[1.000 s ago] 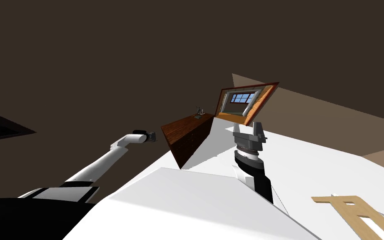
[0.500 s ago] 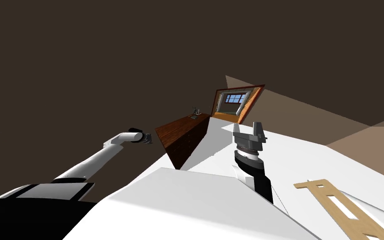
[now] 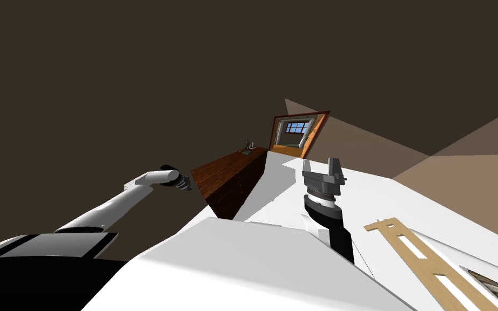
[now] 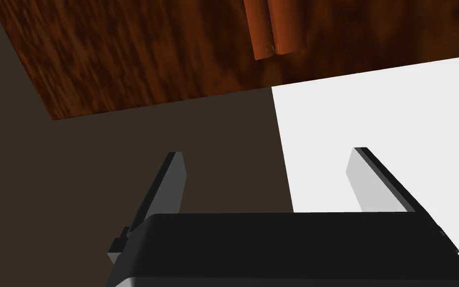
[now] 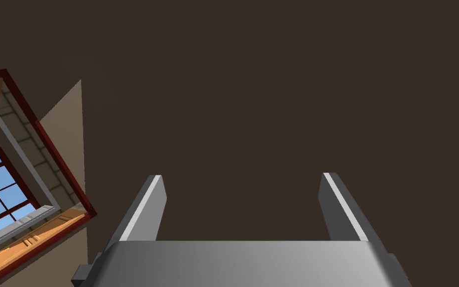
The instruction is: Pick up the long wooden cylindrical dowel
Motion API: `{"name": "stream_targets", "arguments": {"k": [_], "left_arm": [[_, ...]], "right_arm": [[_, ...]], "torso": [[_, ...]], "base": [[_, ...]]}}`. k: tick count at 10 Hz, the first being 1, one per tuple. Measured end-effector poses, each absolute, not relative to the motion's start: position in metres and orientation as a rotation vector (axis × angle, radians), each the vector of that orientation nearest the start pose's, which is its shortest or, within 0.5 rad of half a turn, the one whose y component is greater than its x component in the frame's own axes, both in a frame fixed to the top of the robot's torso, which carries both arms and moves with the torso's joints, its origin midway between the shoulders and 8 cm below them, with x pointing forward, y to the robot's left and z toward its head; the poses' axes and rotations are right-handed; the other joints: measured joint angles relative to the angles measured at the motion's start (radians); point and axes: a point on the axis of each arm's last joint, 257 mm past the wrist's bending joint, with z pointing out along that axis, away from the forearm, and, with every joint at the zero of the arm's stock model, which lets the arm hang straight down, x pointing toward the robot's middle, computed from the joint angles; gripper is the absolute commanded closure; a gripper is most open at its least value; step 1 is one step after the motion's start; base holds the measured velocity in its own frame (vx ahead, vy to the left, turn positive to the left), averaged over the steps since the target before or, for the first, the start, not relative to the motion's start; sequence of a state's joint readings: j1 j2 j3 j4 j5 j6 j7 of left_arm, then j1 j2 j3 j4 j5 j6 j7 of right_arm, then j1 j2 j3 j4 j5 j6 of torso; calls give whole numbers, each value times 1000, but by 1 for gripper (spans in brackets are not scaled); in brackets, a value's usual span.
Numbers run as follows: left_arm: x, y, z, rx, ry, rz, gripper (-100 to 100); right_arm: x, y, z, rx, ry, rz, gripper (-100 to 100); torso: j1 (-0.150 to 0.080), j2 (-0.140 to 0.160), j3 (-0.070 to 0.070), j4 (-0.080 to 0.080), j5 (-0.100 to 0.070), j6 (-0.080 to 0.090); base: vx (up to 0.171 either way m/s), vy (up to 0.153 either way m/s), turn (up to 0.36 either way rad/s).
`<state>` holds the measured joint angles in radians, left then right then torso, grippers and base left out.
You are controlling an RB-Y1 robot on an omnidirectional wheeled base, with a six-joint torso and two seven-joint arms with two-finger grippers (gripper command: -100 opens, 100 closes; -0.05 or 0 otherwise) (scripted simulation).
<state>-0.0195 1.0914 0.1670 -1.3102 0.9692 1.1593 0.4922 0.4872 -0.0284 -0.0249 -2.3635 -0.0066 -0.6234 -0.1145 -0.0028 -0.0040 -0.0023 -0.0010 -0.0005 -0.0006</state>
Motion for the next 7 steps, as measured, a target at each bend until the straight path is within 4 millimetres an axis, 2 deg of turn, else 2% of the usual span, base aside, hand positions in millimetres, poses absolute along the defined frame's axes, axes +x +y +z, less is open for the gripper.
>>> {"name": "stream_targets", "arguments": {"k": [3, 7], "left_arm": [[346, 636, -285, -2665, 967, -322, -100], [309, 651, -287, -2803, 828, -224, -100]], "right_arm": [[301, -273, 85, 492, 459, 1445, 0], [301, -273, 85, 492, 459, 1445, 0]], "torso": [[-1, -1, -1, 0, 0, 1], [-1, -2, -1, 0, 0, 1]], "base": [[75, -36, -162], [105, -37, -191]]}}
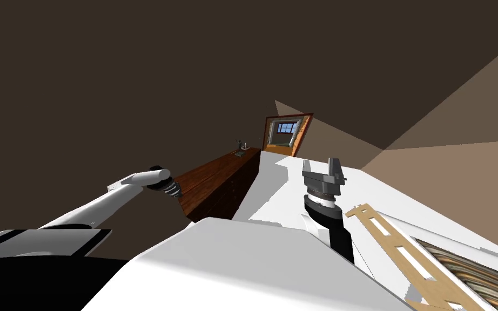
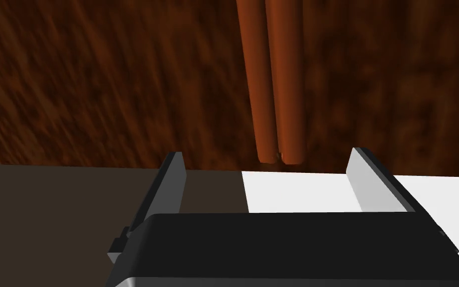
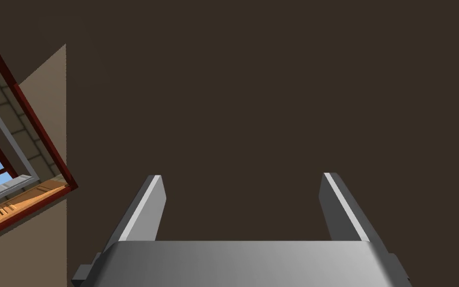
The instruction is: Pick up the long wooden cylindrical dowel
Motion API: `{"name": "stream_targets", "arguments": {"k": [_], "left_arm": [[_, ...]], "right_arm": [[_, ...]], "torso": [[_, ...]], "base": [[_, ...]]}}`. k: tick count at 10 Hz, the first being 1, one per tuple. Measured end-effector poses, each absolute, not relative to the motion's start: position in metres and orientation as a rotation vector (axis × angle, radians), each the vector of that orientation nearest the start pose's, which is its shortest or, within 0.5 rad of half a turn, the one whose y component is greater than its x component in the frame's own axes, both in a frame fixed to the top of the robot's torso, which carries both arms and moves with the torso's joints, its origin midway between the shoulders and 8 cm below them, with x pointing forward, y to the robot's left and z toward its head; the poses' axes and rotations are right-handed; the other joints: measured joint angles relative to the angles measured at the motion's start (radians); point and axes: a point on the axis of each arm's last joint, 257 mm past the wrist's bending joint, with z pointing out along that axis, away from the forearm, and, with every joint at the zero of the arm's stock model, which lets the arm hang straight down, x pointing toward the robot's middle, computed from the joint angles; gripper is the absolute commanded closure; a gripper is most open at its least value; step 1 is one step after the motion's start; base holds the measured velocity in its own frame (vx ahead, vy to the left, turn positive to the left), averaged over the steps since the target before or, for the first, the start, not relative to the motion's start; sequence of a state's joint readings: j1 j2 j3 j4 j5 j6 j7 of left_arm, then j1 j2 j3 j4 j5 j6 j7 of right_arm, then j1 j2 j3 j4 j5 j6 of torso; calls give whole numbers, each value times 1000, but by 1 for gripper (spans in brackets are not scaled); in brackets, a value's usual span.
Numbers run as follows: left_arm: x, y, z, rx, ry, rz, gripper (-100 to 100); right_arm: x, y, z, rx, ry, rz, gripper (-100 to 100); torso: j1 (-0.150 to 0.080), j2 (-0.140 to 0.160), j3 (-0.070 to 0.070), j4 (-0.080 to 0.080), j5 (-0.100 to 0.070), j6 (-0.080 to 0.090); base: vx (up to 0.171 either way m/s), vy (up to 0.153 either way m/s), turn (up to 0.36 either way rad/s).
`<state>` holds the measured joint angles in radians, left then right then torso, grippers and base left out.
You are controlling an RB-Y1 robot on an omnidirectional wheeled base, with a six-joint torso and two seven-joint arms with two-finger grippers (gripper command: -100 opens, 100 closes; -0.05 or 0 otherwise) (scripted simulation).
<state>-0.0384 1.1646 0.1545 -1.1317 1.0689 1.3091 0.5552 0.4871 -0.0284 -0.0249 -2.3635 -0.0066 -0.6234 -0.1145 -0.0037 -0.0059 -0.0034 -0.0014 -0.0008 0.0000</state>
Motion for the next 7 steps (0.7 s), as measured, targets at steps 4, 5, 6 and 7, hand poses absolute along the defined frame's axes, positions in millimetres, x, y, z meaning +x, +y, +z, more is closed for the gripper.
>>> {"name": "stream_targets", "arguments": {"k": [4, 5, 6, 7], "left_arm": [[264, 660, -292, -2958, 635, -109, -100], [252, 661, -293, -2992, 585, -84, -100], [248, 662, -294, -3010, 558, -71, -100], [241, 662, -294, -3030, 526, -55, -100]], "right_arm": [[301, -273, 85, 492, 459, 1445, 0], [301, -273, 85, 492, 459, 1445, 0], [301, -273, 85, 492, 459, 1444, 0], [301, -273, 85, 492, 459, 1445, 0]], "torso": [[0, -1, -1, 0, 0, 0], [0, -1, -1, 0, 0, 0], [0, 1, 0, 0, 0, -1], [1, 3, 1, 0, 0, -1]], "base": [[130, -30, -214], [78, -11, -91], [57, -5, -121], [83, -12, -189]]}}
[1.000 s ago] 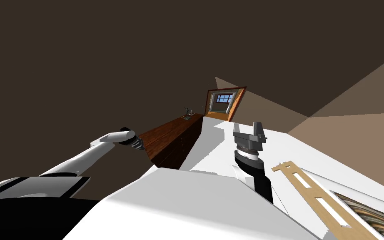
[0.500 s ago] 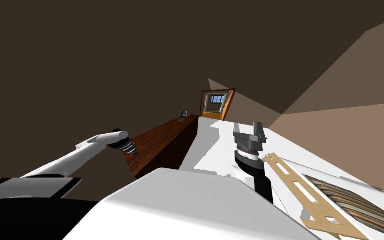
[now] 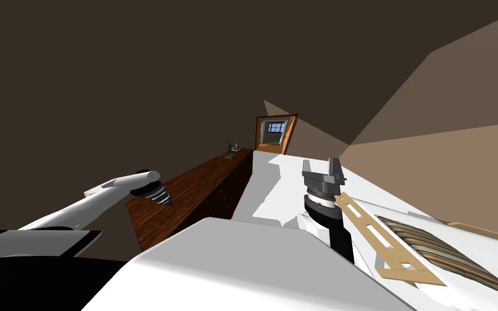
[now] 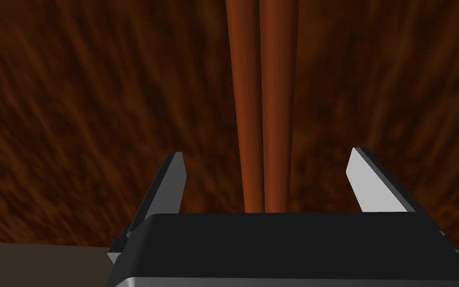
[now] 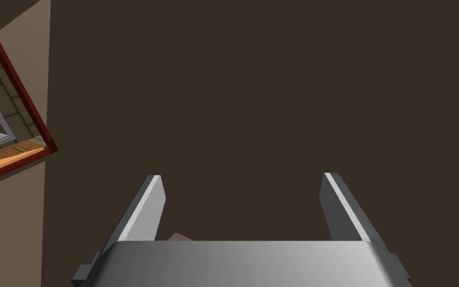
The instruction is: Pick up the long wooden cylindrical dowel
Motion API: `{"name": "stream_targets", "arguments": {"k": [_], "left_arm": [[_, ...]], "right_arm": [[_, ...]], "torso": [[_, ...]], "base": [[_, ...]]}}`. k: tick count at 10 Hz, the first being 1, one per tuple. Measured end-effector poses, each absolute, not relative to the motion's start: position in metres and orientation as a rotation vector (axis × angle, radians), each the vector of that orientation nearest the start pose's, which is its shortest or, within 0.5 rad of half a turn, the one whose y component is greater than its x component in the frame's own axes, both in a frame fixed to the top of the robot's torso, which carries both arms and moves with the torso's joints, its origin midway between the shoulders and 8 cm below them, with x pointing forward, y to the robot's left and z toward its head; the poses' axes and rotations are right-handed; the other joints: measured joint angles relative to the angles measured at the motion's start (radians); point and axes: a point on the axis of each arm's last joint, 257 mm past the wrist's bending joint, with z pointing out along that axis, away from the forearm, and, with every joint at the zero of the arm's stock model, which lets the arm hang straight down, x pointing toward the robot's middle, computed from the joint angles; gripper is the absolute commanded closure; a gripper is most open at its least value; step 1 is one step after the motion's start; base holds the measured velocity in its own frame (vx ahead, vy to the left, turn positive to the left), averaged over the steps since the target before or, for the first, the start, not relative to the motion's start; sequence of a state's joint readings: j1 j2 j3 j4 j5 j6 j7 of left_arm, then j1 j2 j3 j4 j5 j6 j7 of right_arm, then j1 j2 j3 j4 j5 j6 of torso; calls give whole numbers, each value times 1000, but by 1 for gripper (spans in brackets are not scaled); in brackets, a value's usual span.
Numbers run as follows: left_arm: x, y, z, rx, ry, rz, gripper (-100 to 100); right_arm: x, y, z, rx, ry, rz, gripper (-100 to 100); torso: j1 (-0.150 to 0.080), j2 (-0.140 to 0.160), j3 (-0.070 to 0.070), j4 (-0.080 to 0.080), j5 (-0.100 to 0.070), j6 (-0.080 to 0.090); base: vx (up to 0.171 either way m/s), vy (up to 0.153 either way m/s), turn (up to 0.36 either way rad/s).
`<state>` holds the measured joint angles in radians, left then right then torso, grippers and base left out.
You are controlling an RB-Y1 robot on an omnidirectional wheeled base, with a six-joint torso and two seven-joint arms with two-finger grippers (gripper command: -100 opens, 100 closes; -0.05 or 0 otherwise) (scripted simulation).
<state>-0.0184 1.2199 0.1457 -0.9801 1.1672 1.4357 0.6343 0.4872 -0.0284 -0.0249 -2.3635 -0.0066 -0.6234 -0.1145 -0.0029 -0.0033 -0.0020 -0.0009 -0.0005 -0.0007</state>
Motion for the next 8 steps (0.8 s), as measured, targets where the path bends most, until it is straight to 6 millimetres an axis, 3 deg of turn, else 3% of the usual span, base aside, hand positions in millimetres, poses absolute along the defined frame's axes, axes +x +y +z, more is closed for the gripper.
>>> {"name": "stream_targets", "arguments": {"k": [3, 4, 5, 8], "left_arm": [[221, 663, -297, -3090, 421, -10, -100], [221, 663, -297, -3092, 417, -8, 0], [221, 663, -297, -3092, 418, -9, -100], [218, 659, -321, -3096, 414, -9, -100]], "right_arm": [[301, -273, 85, 492, 459, 1444, 0], [301, -273, 85, 492, 459, 1444, 0], [301, -273, 85, 492, 459, 1445, 0], [301, -273, 85, 492, 459, 1444, 0]], "torso": [[0, -1, 0, 0, 0, 0], [0, 2, 1, 0, 0, -1], [0, 4, 2, 1, 0, -1], [1, 4, 2, 1, 0, -1]], "base": [[67, 1, -99], [7, 0, 2], [14, 17, -7], [12, 14, -5]]}}
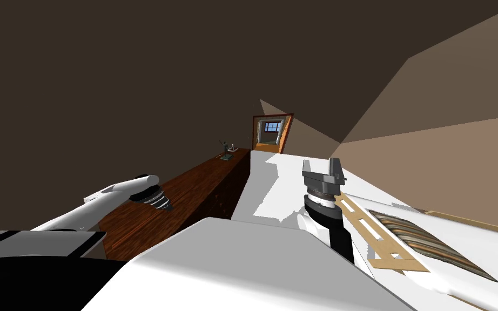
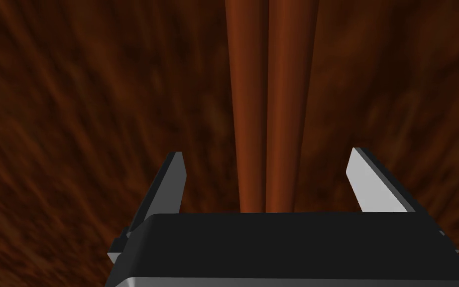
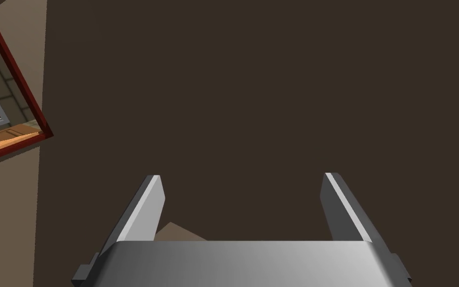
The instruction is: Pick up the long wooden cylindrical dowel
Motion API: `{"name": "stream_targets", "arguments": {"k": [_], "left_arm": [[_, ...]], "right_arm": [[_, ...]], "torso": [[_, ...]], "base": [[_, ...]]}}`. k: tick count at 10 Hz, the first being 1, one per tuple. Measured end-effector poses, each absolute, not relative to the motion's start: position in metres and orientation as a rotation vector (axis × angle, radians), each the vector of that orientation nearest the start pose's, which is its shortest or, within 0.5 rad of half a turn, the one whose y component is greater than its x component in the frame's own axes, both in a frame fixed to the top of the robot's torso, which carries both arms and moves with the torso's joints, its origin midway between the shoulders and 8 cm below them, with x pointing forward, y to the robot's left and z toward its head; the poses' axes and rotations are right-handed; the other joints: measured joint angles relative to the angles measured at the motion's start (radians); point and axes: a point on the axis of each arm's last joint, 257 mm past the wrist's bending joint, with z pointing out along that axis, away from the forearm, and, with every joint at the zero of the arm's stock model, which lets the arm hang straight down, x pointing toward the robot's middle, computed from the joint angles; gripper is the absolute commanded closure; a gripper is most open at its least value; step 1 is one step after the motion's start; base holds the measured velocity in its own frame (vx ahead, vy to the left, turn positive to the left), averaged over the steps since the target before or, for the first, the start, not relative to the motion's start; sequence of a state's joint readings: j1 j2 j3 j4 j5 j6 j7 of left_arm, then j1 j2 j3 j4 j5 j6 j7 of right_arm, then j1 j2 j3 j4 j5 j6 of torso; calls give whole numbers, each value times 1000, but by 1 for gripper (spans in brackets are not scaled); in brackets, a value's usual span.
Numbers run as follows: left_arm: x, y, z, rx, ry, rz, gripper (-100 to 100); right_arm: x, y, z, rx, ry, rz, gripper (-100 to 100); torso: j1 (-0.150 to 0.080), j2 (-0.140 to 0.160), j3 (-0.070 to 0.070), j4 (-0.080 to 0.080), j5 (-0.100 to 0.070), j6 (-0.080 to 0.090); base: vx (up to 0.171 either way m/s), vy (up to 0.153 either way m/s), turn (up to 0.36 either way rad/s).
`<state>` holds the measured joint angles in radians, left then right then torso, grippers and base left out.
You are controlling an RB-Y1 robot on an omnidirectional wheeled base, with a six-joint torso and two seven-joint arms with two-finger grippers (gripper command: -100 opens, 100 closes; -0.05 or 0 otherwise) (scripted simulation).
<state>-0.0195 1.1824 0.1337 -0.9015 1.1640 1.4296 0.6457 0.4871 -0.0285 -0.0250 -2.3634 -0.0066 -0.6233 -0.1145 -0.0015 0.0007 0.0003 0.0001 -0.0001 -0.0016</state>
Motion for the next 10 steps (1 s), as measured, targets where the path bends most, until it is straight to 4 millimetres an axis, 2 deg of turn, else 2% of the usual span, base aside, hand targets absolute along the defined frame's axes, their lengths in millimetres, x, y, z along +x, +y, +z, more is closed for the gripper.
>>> {"name": "stream_targets", "arguments": {"k": [1, 5, 6, 7, 9, 10], "left_arm": [[218, 659, -321, -3095, 416, -10, 100], [218, 659, -321, -3095, 415, -9, 100], [218, 659, -321, -3095, 415, -9, 0], [218, 659, -321, -3095, 415, -9, 100], [220, 661, -303, -3091, 419, -11, 100], [220, 660, -302, -3092, 418, -9, 0]], "right_arm": [[301, -273, 85, 492, 459, 1445, 0], [301, -273, 85, 492, 459, 1445, 0], [301, -273, 85, 492, 459, 1445, 0], [301, -273, 85, 492, 459, 1445, 0], [301, -273, 85, 492, 459, 1445, 0], [301, -273, 85, 492, 459, 1445, 0]], "torso": [[-1, 0, 0, 0, 0, 0], [0, 1, 0, 0, 0, 0], [0, 1, 0, 0, 0, 0], [0, 1, 0, 0, 0, 0], [-3, 3, 2, 1, -1, 0], [-2, 2, 1, 1, -1, 0]], "base": [[0, 0, 0], [0, 0, 0], [0, 0, 0], [-14, -14, 10], [-17, -17, 5], [0, 0, 0]]}}
